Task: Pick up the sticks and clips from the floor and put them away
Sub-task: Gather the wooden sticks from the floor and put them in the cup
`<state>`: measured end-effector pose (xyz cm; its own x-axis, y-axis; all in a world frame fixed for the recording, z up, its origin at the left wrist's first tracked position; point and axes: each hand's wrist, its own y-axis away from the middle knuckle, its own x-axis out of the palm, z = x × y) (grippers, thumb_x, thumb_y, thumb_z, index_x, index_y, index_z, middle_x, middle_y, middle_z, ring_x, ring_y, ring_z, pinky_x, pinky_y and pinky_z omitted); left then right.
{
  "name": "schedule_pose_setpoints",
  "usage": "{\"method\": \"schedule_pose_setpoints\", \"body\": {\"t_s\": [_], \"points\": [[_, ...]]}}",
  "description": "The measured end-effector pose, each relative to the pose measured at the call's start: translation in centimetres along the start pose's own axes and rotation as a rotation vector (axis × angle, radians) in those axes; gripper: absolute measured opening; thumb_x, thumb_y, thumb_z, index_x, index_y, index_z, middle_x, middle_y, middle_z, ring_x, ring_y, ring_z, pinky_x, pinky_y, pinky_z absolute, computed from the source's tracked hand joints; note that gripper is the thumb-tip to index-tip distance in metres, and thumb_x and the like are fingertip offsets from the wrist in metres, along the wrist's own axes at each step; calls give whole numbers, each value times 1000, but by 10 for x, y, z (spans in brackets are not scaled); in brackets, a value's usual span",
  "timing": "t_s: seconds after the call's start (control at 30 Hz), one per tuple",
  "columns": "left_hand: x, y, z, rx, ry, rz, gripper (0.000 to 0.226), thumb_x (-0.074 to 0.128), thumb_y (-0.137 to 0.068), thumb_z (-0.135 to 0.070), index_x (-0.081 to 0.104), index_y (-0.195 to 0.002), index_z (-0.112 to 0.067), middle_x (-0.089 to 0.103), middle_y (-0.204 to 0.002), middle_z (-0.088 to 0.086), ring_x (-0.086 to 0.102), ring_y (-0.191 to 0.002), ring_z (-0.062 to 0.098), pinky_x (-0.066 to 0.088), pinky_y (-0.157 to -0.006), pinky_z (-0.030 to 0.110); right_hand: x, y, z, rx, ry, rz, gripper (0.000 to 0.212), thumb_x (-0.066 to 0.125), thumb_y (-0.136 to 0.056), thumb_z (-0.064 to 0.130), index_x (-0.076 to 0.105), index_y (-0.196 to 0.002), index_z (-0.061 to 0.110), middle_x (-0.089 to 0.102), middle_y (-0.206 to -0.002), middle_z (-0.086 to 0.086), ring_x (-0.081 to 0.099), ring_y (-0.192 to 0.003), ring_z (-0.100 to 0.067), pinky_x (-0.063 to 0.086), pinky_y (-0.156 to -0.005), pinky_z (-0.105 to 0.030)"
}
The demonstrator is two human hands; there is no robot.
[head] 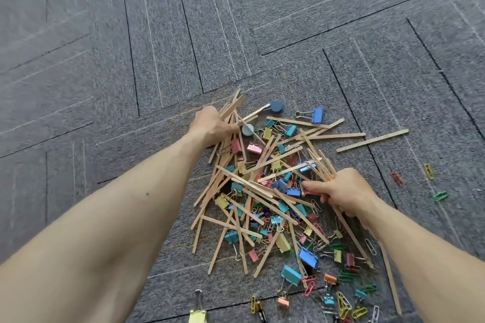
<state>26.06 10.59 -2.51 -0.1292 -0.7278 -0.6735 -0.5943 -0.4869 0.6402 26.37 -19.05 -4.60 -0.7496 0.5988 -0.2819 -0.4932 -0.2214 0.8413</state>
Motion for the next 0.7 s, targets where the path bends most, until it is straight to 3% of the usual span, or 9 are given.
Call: {"method": "schedule_pose_setpoints", "body": {"t_s": [0.17,0.37,0.5,0.53,0.7], "points": [[0,1,-10,-37,33,94,21,69,-90,-24,57,-80,-9,53,-76,1,45,-54,9,35,-34,13,-1,-1,2,10,-6,2,47,81,-71,49,58,-55,10,50,-43,3,33,-29,-8,29,-35,-19],[-8,5,-3,-17,-99,162,18,57,-97,-22,59,-89,-7,55,-78,2,49,-59,11,42,-44,18,-2,1,3,12,-21,16,47,81,-71,47,59,-54,10,50,-40,5,32,-29,-8,28,-34,-18],[-18,16,14,36,37,130,13,46,-102,-16,54,-96,-7,63,-96,15,62,-80,24,57,-74,37,-1,2,4,16,-10,5,47,81,-71,48,61,-54,9,49,-40,5,33,-28,-8,28,-34,-17],[-22,19,18,47,57,112,12,45,-102,-13,53,-98,-5,63,-98,17,63,-84,27,57,-75,39,-1,3,4,18,-8,0,47,81,-71,49,62,-55,9,49,-40,4,33,-28,-8,28,-34,-17],[-37,32,34,8,196,148,16,45,-102,-15,55,-91,-9,59,-81,6,56,-71,15,46,-67,25,-1,3,4,36,1,2,49,81,-70,51,65,-62,6,49,-43,2,31,-29,-10,25,-35,-19]]}}
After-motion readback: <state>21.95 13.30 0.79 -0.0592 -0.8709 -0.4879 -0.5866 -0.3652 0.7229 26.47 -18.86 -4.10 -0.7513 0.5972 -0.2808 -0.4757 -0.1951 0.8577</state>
